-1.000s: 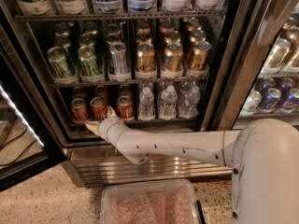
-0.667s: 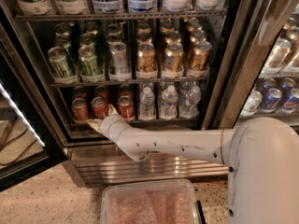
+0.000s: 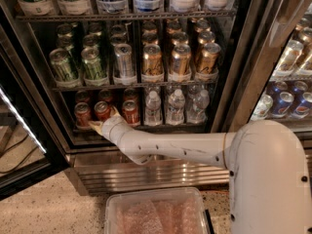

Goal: Pick coke can from bottom shelf of fridge

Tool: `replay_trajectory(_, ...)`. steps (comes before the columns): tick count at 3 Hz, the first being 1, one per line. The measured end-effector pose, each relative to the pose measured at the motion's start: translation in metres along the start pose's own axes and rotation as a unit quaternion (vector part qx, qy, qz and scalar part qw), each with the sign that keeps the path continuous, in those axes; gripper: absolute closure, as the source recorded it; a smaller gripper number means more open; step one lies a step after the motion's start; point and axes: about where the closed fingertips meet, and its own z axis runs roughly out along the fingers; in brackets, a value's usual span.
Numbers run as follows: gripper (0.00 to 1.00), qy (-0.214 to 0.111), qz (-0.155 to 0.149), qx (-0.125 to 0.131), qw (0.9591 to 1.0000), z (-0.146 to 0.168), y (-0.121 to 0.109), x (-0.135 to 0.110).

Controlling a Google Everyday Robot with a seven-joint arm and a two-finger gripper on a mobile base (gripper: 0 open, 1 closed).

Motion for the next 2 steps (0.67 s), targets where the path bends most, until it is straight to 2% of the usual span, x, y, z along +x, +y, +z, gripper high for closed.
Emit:
replay_trajectory(1,0.38,-0.011,0.006,-0.006,0.9999,0.0127,0.0085,-0.0098)
replay_trajectory(2,0.57,-0.011,0.006,-0.006,0.9999,0.0107,0.0076,-0.0091)
